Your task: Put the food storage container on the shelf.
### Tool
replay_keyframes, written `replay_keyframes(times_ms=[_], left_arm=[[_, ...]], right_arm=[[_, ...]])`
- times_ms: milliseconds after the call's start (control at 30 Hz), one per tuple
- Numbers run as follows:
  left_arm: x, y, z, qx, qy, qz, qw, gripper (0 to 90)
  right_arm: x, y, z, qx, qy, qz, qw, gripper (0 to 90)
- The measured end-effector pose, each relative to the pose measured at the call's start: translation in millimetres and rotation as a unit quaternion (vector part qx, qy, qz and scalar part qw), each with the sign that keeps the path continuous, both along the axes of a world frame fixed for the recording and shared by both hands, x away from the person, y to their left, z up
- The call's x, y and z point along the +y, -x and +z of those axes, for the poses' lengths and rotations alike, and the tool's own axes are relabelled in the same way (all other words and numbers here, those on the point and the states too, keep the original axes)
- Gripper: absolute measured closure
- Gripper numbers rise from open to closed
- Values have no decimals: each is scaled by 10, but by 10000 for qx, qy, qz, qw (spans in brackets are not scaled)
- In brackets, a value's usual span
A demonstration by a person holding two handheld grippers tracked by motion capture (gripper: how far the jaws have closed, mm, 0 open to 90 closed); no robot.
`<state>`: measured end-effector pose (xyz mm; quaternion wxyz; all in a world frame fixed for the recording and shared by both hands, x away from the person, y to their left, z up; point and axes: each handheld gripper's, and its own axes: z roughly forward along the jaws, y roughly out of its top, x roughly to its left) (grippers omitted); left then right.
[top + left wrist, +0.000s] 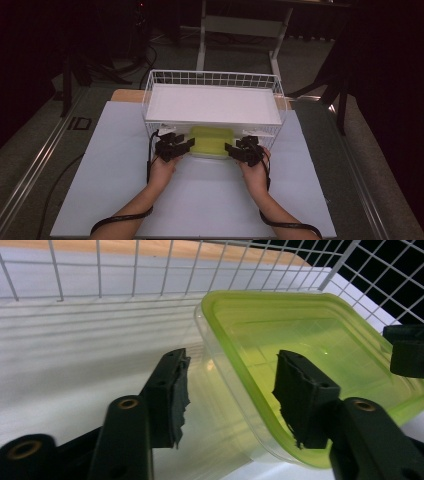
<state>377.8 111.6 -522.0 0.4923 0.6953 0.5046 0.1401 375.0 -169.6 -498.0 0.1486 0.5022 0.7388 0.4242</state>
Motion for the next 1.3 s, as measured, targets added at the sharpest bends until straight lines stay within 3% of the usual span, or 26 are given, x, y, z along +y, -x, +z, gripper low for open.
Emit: replay_keyframes(times_ms=[67,100,167,267,333,533,633,667,700,967,1067,1300], left_arm=[[18,45,23,-86,53,-66,9999,415],[31,65,25,-99,125,-243,9996,386],[44,113,34,-331,23,-508,9982,286],[55,163,67,-383,53,-626,9973,244],[78,199,99,-492,161,-792,9955,168],[158,378,202,-648,276,-1114,9913,84],[180,461,222,-710,253,-1196,9900,83],[196,563,236,-780,86,-1237,9892,83],[204,610,237,-813,58,-1247,9888,83],[285,934,191,-846,-1,-1365,9870,83],[294,1000,134,-883,-83,-1409,9860,83],[322,1003,49,-824,-49,-1371,9871,83]], right_arm=[[14,35,18,-146,83,66,9998,434],[25,56,32,-196,113,88,9997,428],[35,99,62,-265,139,139,9995,402],[46,157,112,-345,119,230,9991,404],[56,194,148,-376,138,300,9987,412],[88,382,258,-448,39,465,9979,492],[99,440,265,-402,1,527,9978,569],[109,466,262,-360,-7,574,9977,591],[133,520,240,-236,-71,672,9974,656],[283,648,34,22,149,1057,9943,890],[316,644,-16,65,185,1102,9937,898],[467,558,-181,181,343,1144,9927,899]])
